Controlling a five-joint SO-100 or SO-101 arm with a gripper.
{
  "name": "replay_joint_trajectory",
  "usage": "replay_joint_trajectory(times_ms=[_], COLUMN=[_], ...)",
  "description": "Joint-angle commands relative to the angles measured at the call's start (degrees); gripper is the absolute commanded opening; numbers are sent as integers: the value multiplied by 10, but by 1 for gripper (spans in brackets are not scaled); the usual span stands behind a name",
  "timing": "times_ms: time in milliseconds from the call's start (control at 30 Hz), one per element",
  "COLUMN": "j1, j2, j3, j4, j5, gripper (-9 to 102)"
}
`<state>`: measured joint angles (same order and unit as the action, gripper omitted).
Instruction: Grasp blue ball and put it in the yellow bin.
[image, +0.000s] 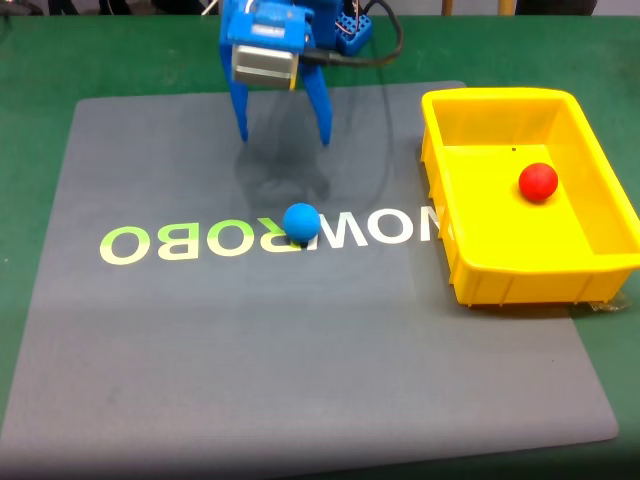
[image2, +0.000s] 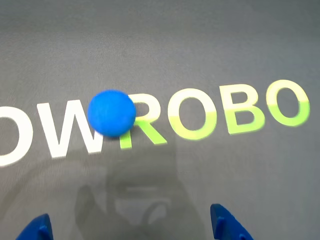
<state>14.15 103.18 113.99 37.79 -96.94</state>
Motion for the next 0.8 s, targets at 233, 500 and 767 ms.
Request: replay_joint_trajectory(times_ms=[233,500,767], j1=[-29,-48,-52], j2=[-185,-258,-307], j3=[-199,-251,-277], j4=[-18,-18,-17], j5=[5,8,11], gripper=[35,35,33])
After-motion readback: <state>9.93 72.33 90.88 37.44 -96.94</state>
